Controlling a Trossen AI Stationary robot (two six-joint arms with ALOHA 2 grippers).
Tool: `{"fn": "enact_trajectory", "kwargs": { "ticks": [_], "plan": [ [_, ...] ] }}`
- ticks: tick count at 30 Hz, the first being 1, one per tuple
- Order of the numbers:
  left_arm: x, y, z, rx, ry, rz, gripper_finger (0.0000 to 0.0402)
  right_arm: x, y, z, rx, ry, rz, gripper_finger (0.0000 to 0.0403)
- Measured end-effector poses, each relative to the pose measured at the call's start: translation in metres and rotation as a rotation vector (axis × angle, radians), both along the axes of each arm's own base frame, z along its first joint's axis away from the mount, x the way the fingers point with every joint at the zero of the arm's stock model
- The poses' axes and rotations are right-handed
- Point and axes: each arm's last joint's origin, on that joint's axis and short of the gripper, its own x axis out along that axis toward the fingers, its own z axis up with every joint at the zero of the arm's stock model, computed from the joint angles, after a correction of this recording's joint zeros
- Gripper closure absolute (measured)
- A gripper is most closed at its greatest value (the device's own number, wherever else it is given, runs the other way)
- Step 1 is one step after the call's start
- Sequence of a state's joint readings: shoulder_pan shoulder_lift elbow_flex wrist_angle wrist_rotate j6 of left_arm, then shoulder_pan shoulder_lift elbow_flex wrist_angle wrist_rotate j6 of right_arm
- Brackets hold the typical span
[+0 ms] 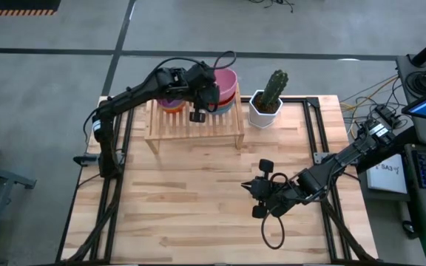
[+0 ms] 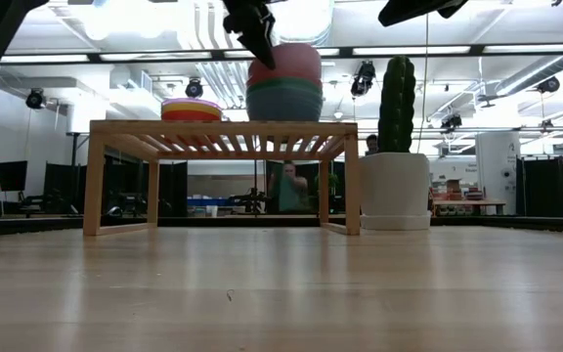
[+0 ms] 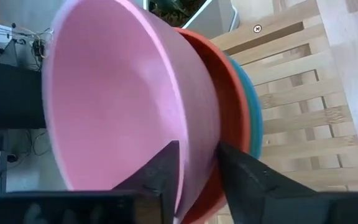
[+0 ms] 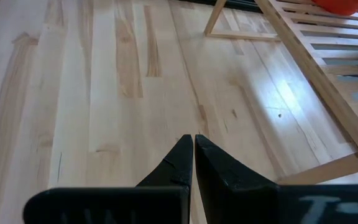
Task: Place and stack bowls onto a shelf
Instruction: Stack the pink bowl on top of the orange bowl on the shelf
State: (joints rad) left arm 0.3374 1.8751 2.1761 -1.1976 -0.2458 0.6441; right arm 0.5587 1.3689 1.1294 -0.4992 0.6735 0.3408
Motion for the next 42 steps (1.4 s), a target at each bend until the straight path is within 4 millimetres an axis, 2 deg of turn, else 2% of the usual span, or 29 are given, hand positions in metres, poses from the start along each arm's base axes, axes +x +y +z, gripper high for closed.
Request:
{"fn": "enact_trajectory", "kwargs": {
  "ticks": [10,17,24,27,31,37,42],
  "plan": [
    [-0.005,-0.004,0.002,-0.020,0.013,0.016,0.0256,0.000,0.000,0.000,0.000,0.000,0.000,0.0394],
    [-0.011,-0.009,0.007,-0.031,0.012,0.021,0.0251,0.000,0.000,0.000,0.000,0.000,0.000,0.0394],
    [-0.025,-0.018,0.026,-0.043,-0.072,-0.008,0.0252,0.000,0.000,0.000,0.000,-0.002,0.000,0.0394],
    [-0.028,-0.018,0.031,-0.094,-0.120,-0.042,0.0269,0.000,0.000,0.000,-0.002,-0.001,0.001,0.0394],
    [-0.031,-0.011,0.031,-0.072,-0.118,-0.005,0.0317,0.000,0.000,0.000,-0.002,-0.002,0.000,0.0394],
    [-0.033,0.004,0.019,-0.085,-0.078,0.053,0.0392,0.000,0.000,0.000,-0.002,-0.002,0.000,0.0394],
    [-0.034,0.011,0.012,-0.106,-0.063,0.091,0.0393,0.000,0.000,0.000,-0.002,-0.001,0.000,0.0394]
  ]
}}
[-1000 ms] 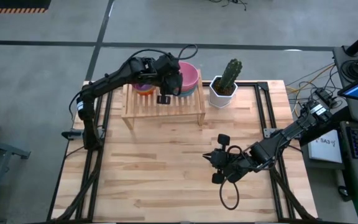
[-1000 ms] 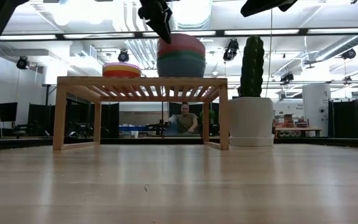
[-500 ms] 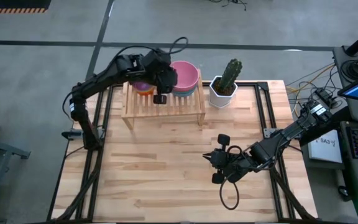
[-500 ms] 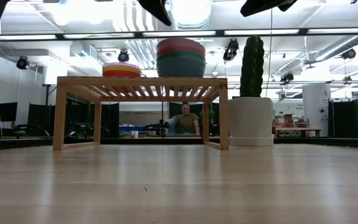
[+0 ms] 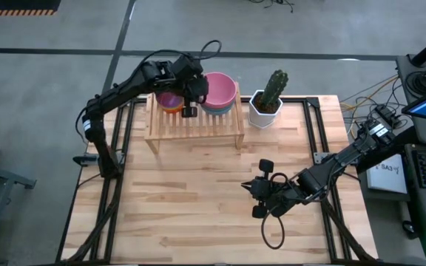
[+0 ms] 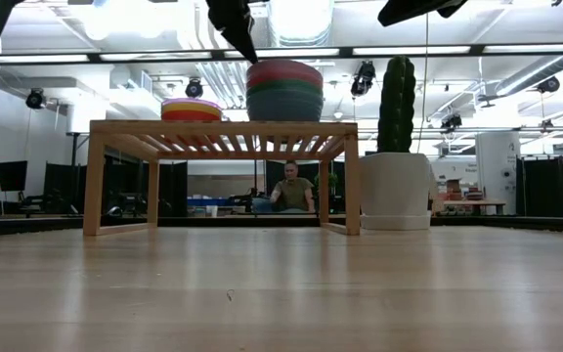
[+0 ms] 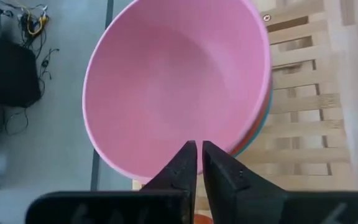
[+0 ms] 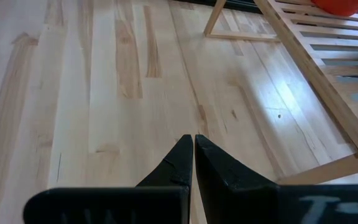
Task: Place and stack bowls onto a shelf
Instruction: Stack the pink bowl on top of the orange bowl on the shelf
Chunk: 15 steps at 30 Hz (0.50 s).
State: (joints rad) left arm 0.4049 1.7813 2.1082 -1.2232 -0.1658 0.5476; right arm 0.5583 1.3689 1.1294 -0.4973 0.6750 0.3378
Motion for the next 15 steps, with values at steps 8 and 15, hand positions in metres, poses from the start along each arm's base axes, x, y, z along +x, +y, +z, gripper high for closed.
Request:
{"fn": "enact_trajectory", "kwargs": {
  "ticks": [8,15],
  "plan": [
    [-0.0001,-0.0003,-0.0017,-0.011,0.007,0.008,0.0401,0.0000,0.0000,0.0000,0.000,0.000,0.000,0.0394],
    [0.0003,-0.0002,-0.0078,-0.037,0.023,0.032,0.0401,0.0000,0.0000,0.0000,0.000,0.000,0.000,0.0394]
  ]
}}
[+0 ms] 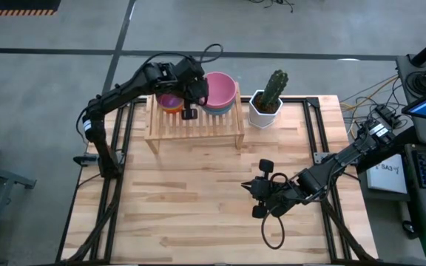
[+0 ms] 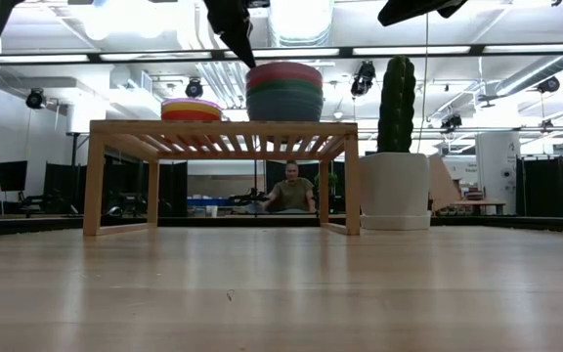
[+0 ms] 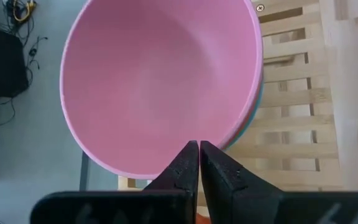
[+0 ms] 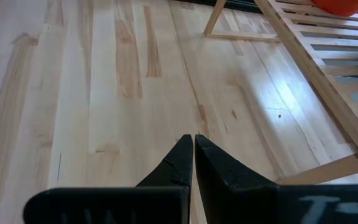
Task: Place and stack bowls onto a shelf
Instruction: Stack the pink bowl on top of the orange bowl on the shelf, then return to Home Position
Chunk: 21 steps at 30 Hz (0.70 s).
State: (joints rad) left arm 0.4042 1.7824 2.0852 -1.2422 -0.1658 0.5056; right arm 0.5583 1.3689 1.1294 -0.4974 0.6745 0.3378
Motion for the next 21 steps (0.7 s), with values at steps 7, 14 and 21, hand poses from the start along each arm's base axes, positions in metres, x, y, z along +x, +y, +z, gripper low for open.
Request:
{"fn": "enact_trajectory", "kwargs": {
  "ticks": [7,14,21],
  "plan": [
    [0.003,0.001,-0.009,-0.011,0.021,0.002,0.0401,0.000,0.000,0.000,0.001,0.000,0.000,0.0394],
    [0.000,-0.004,0.009,-0.008,-0.057,0.027,0.0402,0.000,0.000,0.000,-0.004,-0.002,-0.004,0.0394],
    [-0.025,-0.034,0.044,-0.206,-0.244,-0.103,0.0402,0.000,0.000,-0.001,-0.025,0.005,0.009,0.0394]
  ]
}}
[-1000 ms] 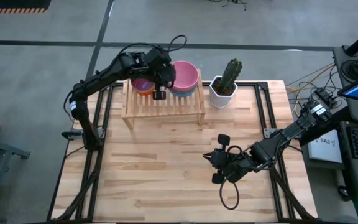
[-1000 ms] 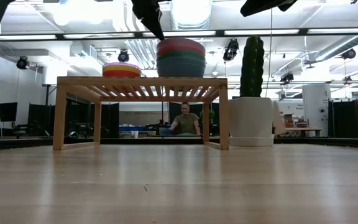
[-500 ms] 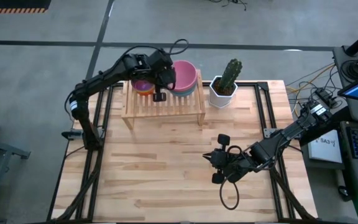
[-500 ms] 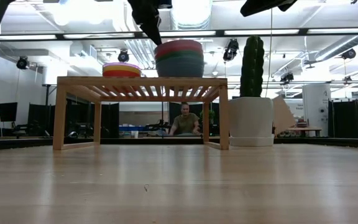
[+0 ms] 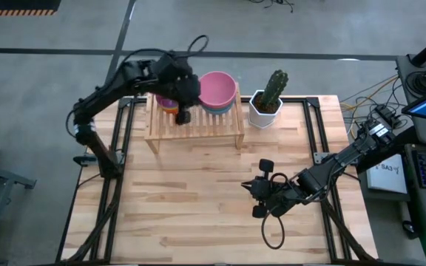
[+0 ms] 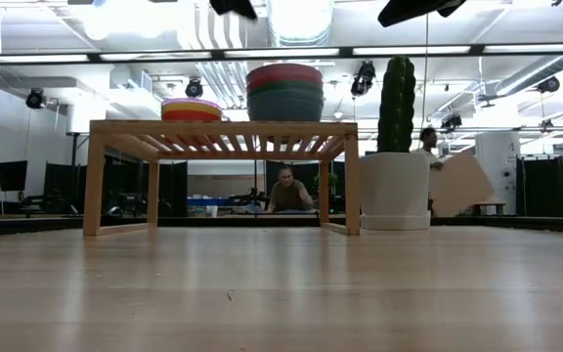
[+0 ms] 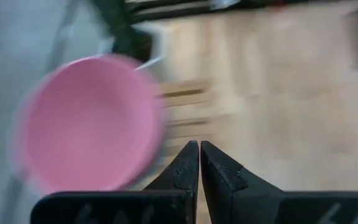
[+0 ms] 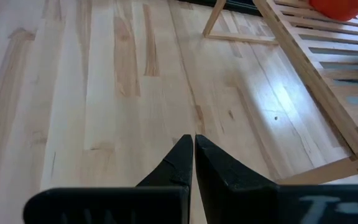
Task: Place and stack bowls onto a shelf
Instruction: Return to Home Position
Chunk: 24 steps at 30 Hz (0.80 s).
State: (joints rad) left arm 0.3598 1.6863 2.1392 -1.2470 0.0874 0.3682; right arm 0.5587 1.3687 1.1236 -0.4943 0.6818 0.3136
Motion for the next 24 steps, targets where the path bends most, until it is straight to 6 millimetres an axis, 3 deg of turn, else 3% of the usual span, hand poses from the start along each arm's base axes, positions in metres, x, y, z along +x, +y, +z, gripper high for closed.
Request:
{"fn": "enact_trajectory", "kwargs": {
  "ticks": [4,8,12,16,24],
  "plan": [
    [-0.022,-0.033,0.006,-0.116,-0.054,-0.122,0.0402,-0.001,-0.002,-0.010,-0.059,-0.012,-0.020,0.0394],
    [-0.047,-0.071,-0.005,-0.129,-0.158,-0.215,0.0401,-0.004,-0.007,-0.019,-0.089,-0.018,-0.016,0.0394],
    [-0.074,-0.110,-0.037,-0.161,-0.299,-0.304,0.0401,-0.006,-0.016,-0.018,-0.033,-0.118,0.079,0.0394],
    [-0.099,-0.134,-0.080,-0.132,-0.415,-0.343,0.0401,-0.012,-0.035,-0.020,0.030,-0.261,0.263,0.0394],
    [-0.139,-0.139,-0.151,-0.189,-0.497,-0.356,0.0401,-0.054,-0.086,-0.033,0.132,-0.403,0.257,0.0394]
  ]
}}
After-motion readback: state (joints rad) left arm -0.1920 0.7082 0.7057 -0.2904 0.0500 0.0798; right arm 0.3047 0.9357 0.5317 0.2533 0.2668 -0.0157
